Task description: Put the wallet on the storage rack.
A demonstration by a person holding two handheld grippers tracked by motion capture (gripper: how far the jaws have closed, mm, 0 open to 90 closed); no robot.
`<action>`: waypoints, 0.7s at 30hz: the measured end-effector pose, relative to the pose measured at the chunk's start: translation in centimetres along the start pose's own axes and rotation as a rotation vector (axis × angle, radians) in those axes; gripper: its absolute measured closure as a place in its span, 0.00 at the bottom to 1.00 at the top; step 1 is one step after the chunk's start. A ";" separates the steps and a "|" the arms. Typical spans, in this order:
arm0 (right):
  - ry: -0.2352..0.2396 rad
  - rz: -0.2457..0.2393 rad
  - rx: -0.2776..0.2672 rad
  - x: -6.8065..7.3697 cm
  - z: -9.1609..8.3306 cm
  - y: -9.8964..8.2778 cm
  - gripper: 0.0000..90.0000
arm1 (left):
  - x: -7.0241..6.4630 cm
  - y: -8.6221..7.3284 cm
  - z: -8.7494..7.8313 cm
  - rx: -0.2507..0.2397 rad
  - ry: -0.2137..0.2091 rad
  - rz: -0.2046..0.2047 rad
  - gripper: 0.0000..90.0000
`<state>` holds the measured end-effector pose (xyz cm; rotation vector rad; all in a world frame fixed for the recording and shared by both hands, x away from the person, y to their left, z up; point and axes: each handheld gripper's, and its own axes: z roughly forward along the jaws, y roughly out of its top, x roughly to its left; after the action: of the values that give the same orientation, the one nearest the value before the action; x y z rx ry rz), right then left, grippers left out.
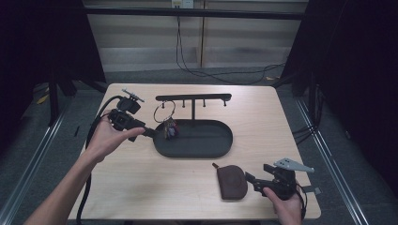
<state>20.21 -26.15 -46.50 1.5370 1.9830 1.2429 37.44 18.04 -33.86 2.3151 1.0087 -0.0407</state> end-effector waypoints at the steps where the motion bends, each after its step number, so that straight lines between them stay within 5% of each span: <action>1: 0.001 -0.001 0.001 0.0 0.0 0.0 0.16 | 0.0 -0.3 0.1 -0.011 -0.005 -0.007 0.30; 3: 0.001 0.001 0.000 0.0 0.0 0.0 0.16 | 0.0 -1.1 0.5 -0.043 -0.018 -0.037 0.22; 8: 0.000 0.007 0.001 -0.1 -0.1 0.0 0.16 | 0.0 -3.5 2.0 -0.105 -0.068 -0.075 0.20; 13: 0.001 0.005 0.004 0.0 0.0 0.0 0.16 | -0.3 -5.4 2.8 -0.105 -0.070 -0.053 0.21; 21: 0.006 0.015 0.007 0.0 -0.1 0.0 0.20 | -0.6 -8.4 2.4 -0.199 -0.130 -0.006 0.19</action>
<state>20.17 -26.22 -46.51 1.5562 1.9847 1.2498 31.89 20.78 -39.98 2.1007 0.9113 -0.0885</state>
